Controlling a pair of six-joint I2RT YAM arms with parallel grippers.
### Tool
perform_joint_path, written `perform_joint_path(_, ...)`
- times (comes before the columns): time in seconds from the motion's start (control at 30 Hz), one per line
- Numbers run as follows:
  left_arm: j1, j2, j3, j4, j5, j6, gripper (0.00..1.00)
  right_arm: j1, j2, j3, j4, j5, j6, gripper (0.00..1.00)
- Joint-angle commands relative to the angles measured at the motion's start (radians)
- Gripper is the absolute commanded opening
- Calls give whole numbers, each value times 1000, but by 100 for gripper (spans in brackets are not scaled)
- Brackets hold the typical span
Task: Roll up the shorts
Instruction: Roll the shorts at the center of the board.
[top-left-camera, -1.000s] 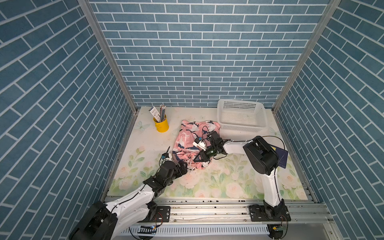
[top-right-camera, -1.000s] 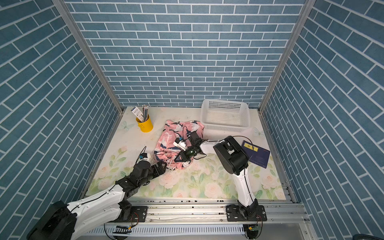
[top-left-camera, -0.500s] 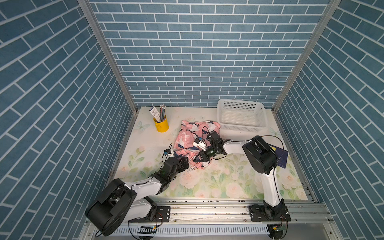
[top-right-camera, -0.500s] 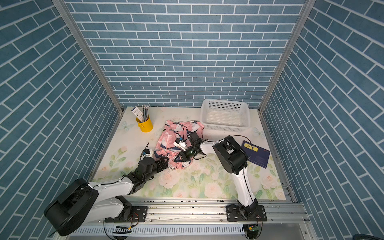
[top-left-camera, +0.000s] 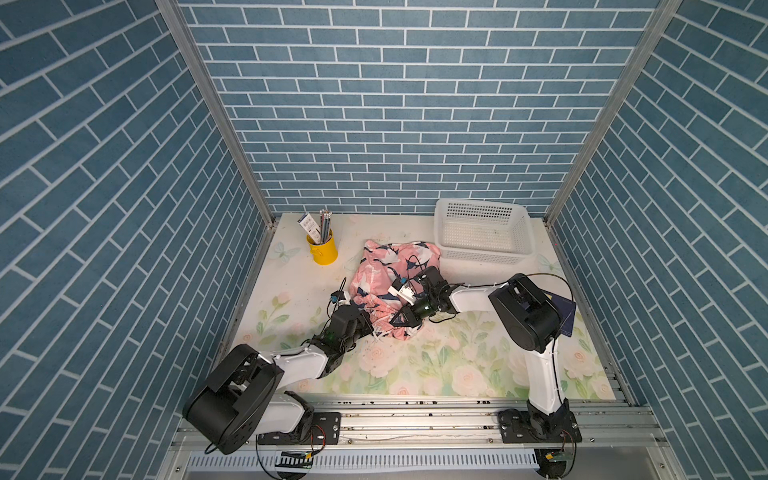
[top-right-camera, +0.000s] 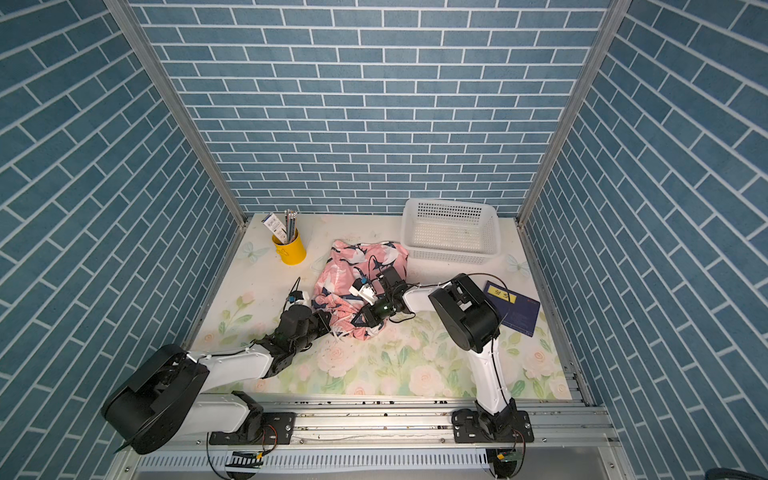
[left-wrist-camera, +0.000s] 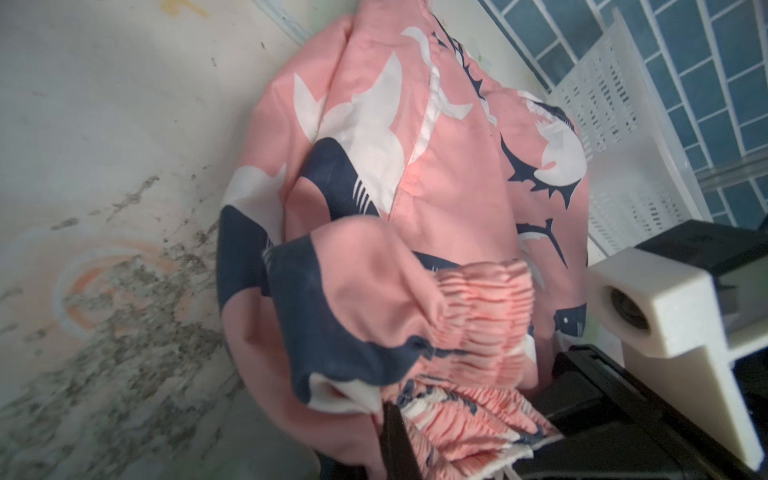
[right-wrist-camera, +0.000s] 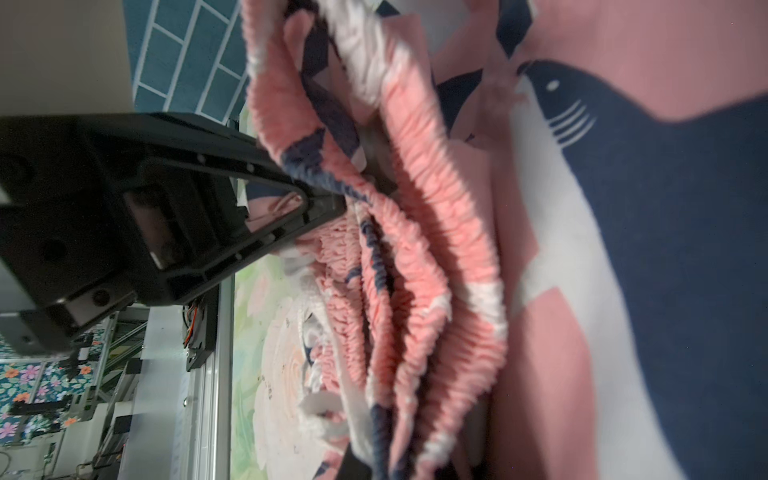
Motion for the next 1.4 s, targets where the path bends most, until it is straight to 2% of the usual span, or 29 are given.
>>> perform_joint_path(0.0, 27, -22, 41, -107, -34, 19, 0, -7, -79, -77, -66, 142, -6, 29)
perform_joint_path(0.13, 30, -1, 106, -219, -7, 44, 0, -4, -196, -160, -13, 312, -39, 45)
perform_joint_path(0.2, 30, 12, 122, -240, 6, 50, 0, -3, -254, -188, 2, 380, -64, 48)
perform_joint_path(0.23, 30, 18, 124, -241, 12, 48, 0, -1, -294, -216, 19, 434, -76, 66)
perform_joint_path(0.4, 30, 38, 153, -276, 33, 48, 0, 42, -472, -335, 111, 624, -192, 69)
perform_joint_path(0.53, 29, 49, 177, -310, 58, 54, 0, 206, -606, -453, 241, 850, -423, 81)
perform_joint_path(0.57, 30, 47, 181, -317, 62, 53, 0, 241, -618, -468, 271, 868, -463, 84)
perform_joint_path(0.67, 30, 47, 198, -342, 75, 55, 0, 287, -590, -462, 307, 874, -515, 85)
perform_joint_path(0.8, 32, 51, 206, -368, 100, 51, 0, 365, -504, -427, 348, 950, -606, 86)
perform_joint_path(0.97, 32, 61, 251, -398, 138, 48, 0, 411, -387, -391, 382, 997, -680, 87)
perform_joint_path(1.13, 36, 61, 271, -416, 167, 45, 0, 415, -314, -378, 415, 1014, -709, 87)
perform_joint_path(1.37, 46, 57, 283, -428, 197, 50, 0, 393, -190, -336, 482, 1182, -728, 84)
